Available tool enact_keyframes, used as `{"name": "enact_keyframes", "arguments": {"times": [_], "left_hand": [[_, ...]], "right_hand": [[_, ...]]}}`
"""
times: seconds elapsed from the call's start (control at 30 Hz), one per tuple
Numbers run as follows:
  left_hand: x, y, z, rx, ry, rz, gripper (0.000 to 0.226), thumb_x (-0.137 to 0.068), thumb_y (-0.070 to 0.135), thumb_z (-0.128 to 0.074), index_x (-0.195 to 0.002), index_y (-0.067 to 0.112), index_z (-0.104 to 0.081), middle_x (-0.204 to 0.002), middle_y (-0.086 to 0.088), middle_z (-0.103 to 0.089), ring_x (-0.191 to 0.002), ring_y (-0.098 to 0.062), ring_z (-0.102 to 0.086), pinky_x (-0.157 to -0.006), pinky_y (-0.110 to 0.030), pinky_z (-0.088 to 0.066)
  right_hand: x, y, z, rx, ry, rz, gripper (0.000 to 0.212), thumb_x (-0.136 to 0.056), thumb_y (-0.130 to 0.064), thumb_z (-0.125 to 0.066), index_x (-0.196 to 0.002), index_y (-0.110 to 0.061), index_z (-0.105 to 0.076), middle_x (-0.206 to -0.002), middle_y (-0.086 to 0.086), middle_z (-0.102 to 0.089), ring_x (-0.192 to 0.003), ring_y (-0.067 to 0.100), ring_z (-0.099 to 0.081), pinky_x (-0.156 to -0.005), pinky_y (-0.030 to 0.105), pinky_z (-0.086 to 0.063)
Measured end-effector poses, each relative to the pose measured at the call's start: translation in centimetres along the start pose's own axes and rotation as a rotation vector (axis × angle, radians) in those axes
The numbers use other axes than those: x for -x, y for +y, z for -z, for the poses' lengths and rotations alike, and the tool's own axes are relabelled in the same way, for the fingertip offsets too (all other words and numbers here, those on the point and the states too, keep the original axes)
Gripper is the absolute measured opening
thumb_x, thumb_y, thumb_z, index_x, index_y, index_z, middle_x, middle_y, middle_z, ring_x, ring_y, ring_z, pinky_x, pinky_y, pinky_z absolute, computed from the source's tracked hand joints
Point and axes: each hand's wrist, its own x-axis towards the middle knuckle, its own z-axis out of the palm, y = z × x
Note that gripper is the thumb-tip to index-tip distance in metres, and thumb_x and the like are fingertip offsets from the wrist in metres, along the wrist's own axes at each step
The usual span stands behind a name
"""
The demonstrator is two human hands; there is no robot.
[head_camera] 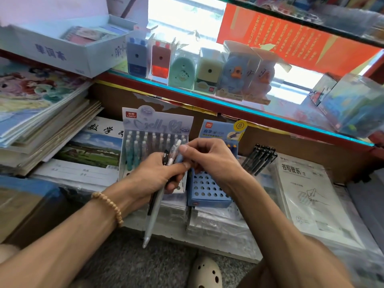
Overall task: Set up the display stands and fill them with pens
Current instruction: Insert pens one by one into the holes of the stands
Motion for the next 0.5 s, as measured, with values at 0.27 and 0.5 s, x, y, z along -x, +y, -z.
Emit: {"name": "enact_keyframes", "arguments": {"times": [0.27, 0.5], "left_hand": [[0.5, 0.8, 0.7, 0.037, -0.022, -0.074, 0.012, -0.093, 0.018, -0.06, -0.095, 0.007, -0.065, -0.065, 0.001, -0.058, -0.046, -0.008, -0.046, -0.046, -0.017, -0.039], [1.2, 0.9, 2.1, 0.059, -0.04, 0.011, 0.023, -0.09, 0.017, -0.062, -0.106, 0.001, -0.068, -0.069, -0.001, -0.062, -0.046, -0.008, -0.045, -0.041, -0.014, -0.038]], "right_hand": [[-0.4, -0.7, 0.0, -0.153, 0.074, 0.038, 0.021, -0.095, -0.025, -0.063, -0.093, -0.005, -0.068, -0.078, 0.005, -0.066, -0.064, 0.006, -0.061, -0.061, 0.022, -0.052], [-0.8, -2.0, 2.0, -0.49, 0.166, 0.007, 0.022, -0.102, -0.012, -0.048, -0.098, -0.005, -0.068, -0.085, 0.004, -0.062, -0.074, 0.013, -0.058, -0.062, 0.025, -0.053]]}}
